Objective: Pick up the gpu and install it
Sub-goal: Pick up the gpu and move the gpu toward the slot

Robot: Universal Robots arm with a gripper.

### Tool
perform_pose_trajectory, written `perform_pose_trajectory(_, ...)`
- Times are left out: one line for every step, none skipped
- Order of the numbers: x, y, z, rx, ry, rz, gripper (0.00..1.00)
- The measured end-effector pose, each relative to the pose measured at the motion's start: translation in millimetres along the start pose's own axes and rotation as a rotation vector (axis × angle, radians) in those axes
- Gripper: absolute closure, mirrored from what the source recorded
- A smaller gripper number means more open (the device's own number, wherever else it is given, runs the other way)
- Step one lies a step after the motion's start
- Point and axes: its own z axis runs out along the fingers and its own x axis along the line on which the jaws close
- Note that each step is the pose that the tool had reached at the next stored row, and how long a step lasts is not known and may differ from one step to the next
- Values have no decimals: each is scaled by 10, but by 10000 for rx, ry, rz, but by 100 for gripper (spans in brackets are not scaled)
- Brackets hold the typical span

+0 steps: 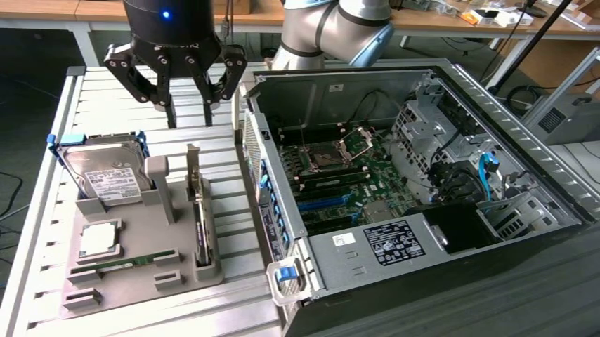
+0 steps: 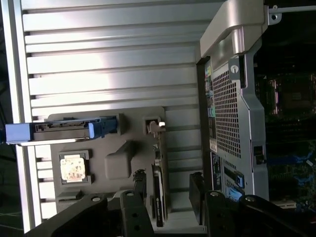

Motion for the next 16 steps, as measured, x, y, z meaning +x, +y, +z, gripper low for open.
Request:
perform_pose_trajectory(-1, -16, 0, 13, -2, 0, 52)
perform_pose_trajectory(-2, -29, 0, 26, -3, -1, 52)
perform_pose_trajectory(-3, -43, 0, 42, -4, -1, 52)
perform_pose_trajectory(-4, -57, 0, 54, -5, -1, 52)
perform_pose_trajectory(-6, -82, 0, 77, -7, -3, 52)
perform_pose_trajectory(-7, -96, 0, 94, -8, -3, 52)
perform_pose_trajectory(-8, -105, 1, 108, -9, -4, 52)
perform_pose_trajectory(-9, -121, 3, 129, -11, -3, 52)
perform_pose_trajectory(-9, -130, 5, 139, -13, -4, 52)
perform_pose_trajectory(-10, -140, 7, 151, -13, -5, 52)
perform_pose_trajectory(-10, -147, 10, 161, -14, -5, 52)
perform_pose_trajectory(-11, -159, 13, 177, -13, -5, 52)
perform_pose_trajectory(-12, -170, 18, 188, -14, -6, 52)
perform_pose_trajectory(-13, -179, 23, 194, -16, -6, 52)
perform_pose_trajectory(-13, -191, 30, 203, -16, -6, 52)
perform_pose_trajectory(-14, -202, 35, 207, -17, -6, 52)
